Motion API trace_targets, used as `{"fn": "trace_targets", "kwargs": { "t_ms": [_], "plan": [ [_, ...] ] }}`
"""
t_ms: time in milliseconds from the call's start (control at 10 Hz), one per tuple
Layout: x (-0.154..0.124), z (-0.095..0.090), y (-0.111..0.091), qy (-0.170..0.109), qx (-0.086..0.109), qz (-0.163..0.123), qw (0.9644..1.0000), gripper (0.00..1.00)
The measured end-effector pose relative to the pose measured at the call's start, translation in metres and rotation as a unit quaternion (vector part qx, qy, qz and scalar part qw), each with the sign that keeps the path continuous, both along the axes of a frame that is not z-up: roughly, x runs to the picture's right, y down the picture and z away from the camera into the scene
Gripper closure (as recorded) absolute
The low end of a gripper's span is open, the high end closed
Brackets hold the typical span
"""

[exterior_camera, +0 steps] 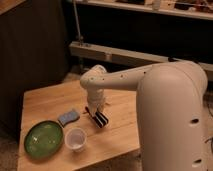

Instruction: Place the eraser on the white sponge

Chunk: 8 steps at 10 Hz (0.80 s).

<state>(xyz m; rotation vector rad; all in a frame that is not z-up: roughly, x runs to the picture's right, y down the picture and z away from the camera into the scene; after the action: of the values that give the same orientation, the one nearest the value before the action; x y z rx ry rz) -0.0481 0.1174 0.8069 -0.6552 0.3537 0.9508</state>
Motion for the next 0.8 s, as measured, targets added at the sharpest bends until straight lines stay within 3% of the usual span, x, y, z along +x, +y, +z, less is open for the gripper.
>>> {"fn": "trace_targets", "kwargs": {
  "t_ms": [100, 200, 400, 800],
  "plan": [
    [-0.001, -0.003, -0.005, -0.003, 0.005, 0.0, 1.0, 1.0],
    [-0.032, -0.013, -0.022, -0.032, 0.022, -0.006, 0.9992, 1.0],
    [-0.076, -0.026, -0.042, -0.071, 0.034, -0.021, 0.9967, 1.0],
    [-0.147, -0.037, -0.054, -0.13, 0.035, -0.042, 0.99, 1.0]
  ]
}}
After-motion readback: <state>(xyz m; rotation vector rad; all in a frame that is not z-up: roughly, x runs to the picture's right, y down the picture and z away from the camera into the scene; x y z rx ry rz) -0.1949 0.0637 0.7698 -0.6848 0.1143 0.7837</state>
